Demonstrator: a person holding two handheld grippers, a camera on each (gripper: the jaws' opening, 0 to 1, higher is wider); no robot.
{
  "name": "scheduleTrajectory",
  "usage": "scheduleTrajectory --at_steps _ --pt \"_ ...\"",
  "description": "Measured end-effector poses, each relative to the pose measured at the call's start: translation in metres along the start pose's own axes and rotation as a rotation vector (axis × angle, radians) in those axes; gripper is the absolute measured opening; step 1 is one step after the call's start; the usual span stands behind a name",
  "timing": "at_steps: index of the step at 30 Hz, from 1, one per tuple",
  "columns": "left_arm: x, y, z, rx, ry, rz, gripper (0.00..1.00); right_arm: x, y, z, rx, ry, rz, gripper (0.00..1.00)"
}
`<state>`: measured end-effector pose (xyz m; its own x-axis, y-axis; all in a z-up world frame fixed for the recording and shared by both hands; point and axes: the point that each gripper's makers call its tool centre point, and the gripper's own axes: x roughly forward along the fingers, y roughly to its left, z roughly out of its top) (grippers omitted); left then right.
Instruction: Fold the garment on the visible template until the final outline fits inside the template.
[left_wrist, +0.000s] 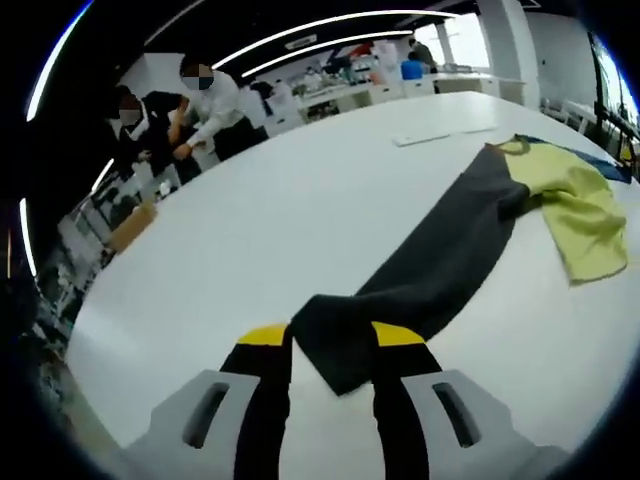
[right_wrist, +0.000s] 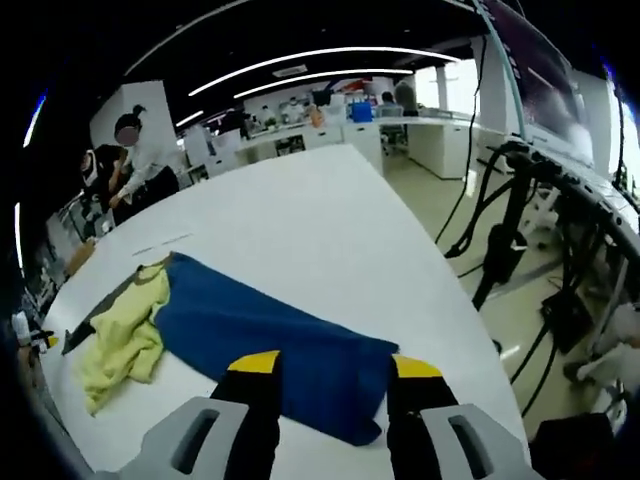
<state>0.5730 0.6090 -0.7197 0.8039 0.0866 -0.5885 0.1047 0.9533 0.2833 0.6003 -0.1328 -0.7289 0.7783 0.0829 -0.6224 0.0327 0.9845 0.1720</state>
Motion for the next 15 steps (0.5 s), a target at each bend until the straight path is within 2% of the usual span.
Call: scheduleTrajectory --at_steps 7,15 --pt "-0.011 -0.016 0.004 -0.020 -0.052 -0.060 0.48 -0.003 0.039 0.001 -0.062 -0.017 0.124 0.61" --pt "-0.023 -0.035 0.007 -0.061 -0.102 -0.119 0.64 -0.010 0.100 0.000 -0.115 -0.021 0.318 0.76"
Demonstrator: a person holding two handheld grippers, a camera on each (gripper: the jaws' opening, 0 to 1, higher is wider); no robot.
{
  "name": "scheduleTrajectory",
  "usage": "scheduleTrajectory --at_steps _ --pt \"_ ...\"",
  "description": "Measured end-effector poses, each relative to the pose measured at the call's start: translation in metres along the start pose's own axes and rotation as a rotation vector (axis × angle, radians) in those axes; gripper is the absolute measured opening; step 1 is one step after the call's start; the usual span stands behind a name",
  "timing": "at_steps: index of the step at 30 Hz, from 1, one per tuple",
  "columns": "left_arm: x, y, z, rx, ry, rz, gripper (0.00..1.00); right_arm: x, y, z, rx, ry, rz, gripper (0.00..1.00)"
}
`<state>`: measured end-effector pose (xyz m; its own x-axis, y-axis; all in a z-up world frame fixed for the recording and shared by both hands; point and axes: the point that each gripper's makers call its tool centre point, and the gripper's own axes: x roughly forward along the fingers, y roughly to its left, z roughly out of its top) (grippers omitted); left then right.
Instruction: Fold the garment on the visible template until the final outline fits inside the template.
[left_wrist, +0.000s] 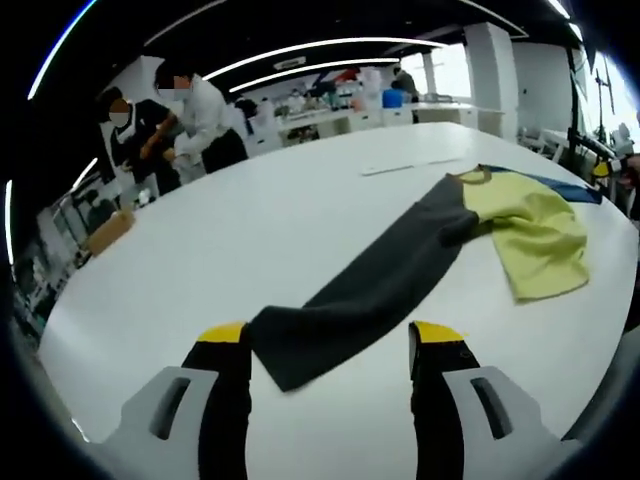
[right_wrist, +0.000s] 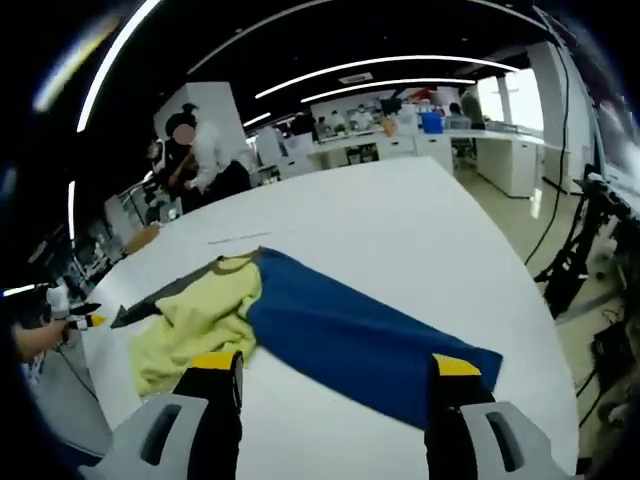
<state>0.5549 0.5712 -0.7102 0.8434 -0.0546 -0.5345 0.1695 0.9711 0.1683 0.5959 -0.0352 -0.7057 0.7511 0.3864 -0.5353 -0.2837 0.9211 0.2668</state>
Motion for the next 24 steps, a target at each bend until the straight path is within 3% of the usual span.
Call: scheduleTrajectory --at_steps 9,18,24 --pt "-0.010 -0.026 0.008 -0.013 -0.051 -0.066 0.79 0.008 0.064 -0.005 -0.087 0.037 0.190 0.89" --pt "-0.021 -0.058 0.021 -0.011 -0.101 -0.139 0.88 0.013 0.100 -0.020 -0.156 0.086 0.280 0.92" --pt "-0.028 -0.090 0.031 0.025 -0.134 -0.201 0.89 0.019 0.115 -0.031 -0.174 0.106 0.314 0.89"
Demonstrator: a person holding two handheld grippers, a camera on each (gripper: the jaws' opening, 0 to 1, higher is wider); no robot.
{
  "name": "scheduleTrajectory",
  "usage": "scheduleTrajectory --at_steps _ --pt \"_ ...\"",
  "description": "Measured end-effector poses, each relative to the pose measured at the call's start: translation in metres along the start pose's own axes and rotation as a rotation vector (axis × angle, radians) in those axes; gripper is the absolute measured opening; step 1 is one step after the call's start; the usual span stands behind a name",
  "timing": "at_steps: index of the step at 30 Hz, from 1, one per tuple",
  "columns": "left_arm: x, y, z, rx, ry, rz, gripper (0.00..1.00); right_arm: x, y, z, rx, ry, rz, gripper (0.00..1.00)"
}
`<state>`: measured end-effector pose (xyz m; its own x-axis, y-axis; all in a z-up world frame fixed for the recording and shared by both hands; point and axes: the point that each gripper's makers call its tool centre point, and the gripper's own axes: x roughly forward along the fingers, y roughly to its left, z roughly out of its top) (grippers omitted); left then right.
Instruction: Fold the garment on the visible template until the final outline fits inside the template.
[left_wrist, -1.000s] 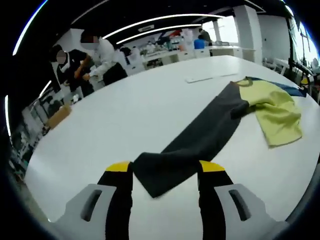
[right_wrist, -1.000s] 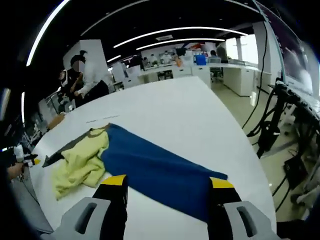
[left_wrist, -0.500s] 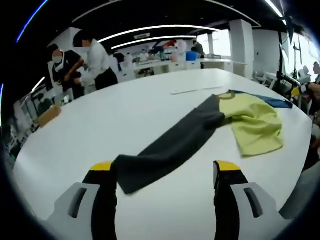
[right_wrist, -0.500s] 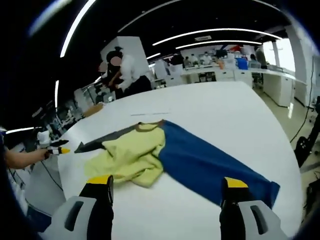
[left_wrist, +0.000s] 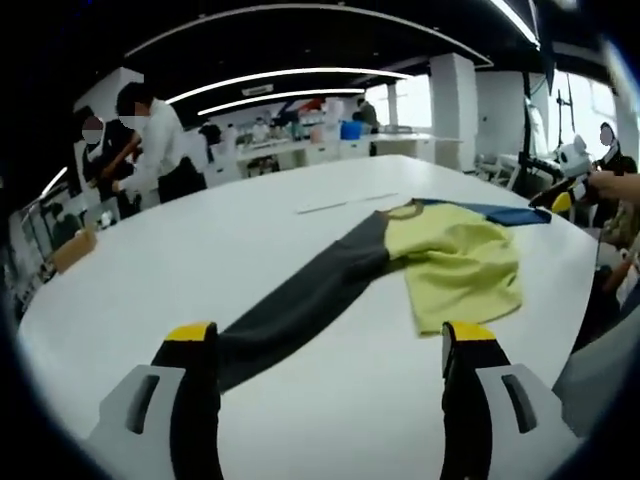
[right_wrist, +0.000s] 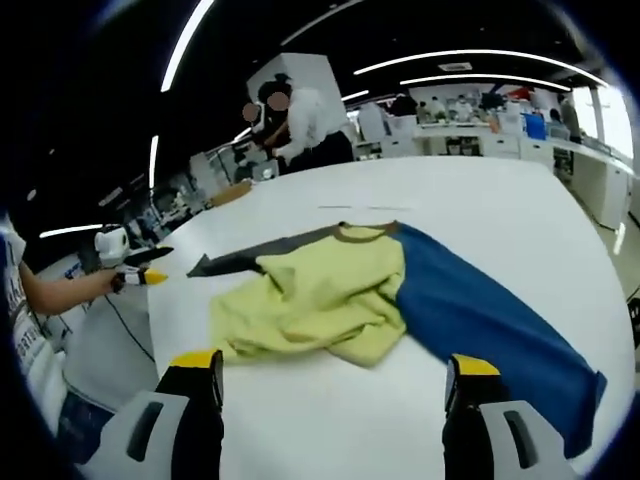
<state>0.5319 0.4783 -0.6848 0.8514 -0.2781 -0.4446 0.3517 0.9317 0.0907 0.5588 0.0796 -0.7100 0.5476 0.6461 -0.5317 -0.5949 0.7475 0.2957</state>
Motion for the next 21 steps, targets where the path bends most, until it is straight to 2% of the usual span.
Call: scheduleTrajectory --at_steps 7,13,16,21 --pt "0.006 -0.034 0.010 -0.016 -0.031 -0.072 0.88 0.012 0.011 -0.003 -0.014 0.002 0.027 0.86" --pt "0.014 -0.060 0.015 -0.001 -0.043 -0.128 0.85 0.020 0.007 -0.006 -0.021 0.001 0.025 0.81" --pt "0.021 -0.069 0.016 -0.019 -0.053 -0.157 0.83 0.025 0.005 -0.007 -0.026 0.000 0.013 0.78" --pt "0.028 -0.102 0.015 0.023 -0.044 -0.230 0.80 0.031 0.000 -0.009 -0.027 0.000 -0.014 0.70"
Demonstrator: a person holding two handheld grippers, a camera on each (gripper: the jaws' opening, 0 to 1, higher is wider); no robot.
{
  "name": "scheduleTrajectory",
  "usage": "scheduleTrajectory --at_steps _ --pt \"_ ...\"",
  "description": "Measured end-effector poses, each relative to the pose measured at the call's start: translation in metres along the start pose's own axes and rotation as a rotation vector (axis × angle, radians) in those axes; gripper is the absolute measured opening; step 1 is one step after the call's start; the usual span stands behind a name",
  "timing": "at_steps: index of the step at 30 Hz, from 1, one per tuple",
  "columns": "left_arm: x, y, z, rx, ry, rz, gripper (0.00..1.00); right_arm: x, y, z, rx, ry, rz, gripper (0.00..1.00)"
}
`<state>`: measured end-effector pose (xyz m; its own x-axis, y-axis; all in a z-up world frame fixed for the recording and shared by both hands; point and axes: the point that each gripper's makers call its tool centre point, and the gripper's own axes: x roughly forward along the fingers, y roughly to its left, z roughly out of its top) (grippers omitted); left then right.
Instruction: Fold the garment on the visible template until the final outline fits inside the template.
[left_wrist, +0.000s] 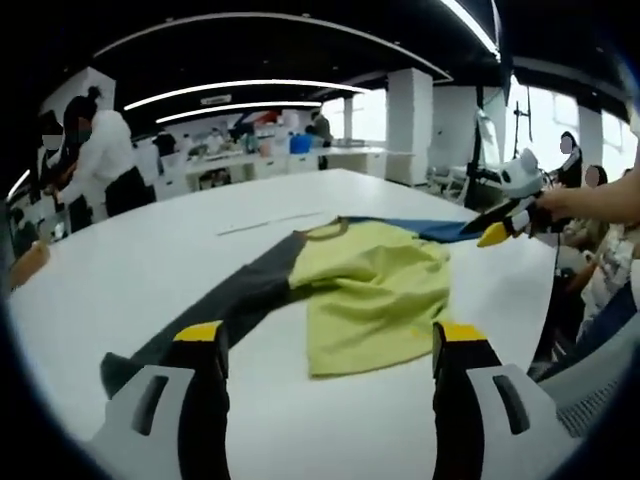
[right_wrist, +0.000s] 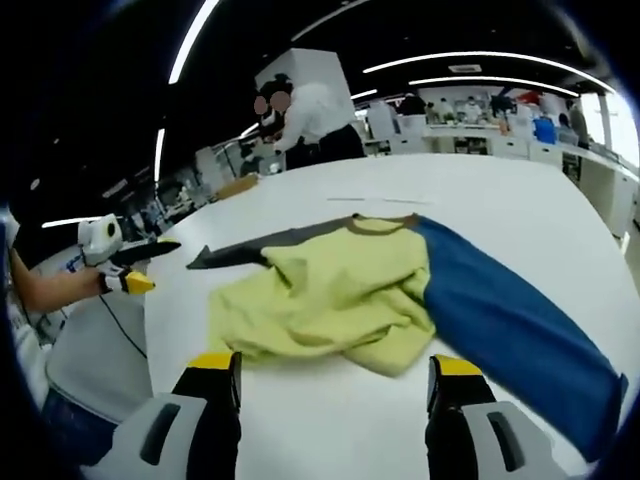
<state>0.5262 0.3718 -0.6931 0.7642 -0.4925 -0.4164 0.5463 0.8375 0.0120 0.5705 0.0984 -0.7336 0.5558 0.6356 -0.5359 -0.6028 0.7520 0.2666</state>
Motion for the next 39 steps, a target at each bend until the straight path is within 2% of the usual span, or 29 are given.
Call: scheduleTrajectory --at_steps 3,6,8,11,14,18,23,31,35,39 --pt "0.009 -0.015 -0.002 0.011 0.006 -0.026 0.76 0.004 -0.004 -0.001 0.000 -0.002 -0.027 0.64" --pt "0.018 -0.035 -0.003 0.009 0.010 -0.078 0.72 0.009 -0.008 -0.004 0.009 -0.004 -0.045 0.58" --pt "0.025 -0.050 -0.006 0.038 0.027 -0.116 0.68 0.013 -0.009 -0.006 0.007 -0.001 -0.053 0.57" --pt "0.035 -0.069 -0.008 0.080 0.038 -0.154 0.60 0.017 -0.014 -0.012 -0.015 0.004 -0.089 0.53" --pt "0.045 -0.084 -0.011 0.086 0.045 -0.185 0.54 0.021 -0.018 -0.017 -0.033 0.011 -0.101 0.50" --pt "0.058 -0.103 -0.026 0.138 0.100 -0.228 0.45 0.026 -0.021 -0.021 -0.099 0.029 -0.121 0.46" --pt "0.072 -0.111 -0.038 0.117 0.132 -0.232 0.40 0.034 -0.023 -0.023 -0.134 0.020 -0.130 0.38" --pt "0.087 -0.112 -0.050 0.229 0.180 -0.186 0.31 0.041 -0.028 -0.024 -0.136 0.004 -0.160 0.29" --pt "0.091 -0.113 -0.054 0.252 0.200 -0.177 0.28 0.041 -0.033 -0.023 -0.112 -0.009 -0.191 0.21" --pt "0.095 -0.113 -0.050 0.263 0.190 -0.169 0.20 0.040 -0.037 -0.019 -0.085 -0.042 -0.213 0.14"
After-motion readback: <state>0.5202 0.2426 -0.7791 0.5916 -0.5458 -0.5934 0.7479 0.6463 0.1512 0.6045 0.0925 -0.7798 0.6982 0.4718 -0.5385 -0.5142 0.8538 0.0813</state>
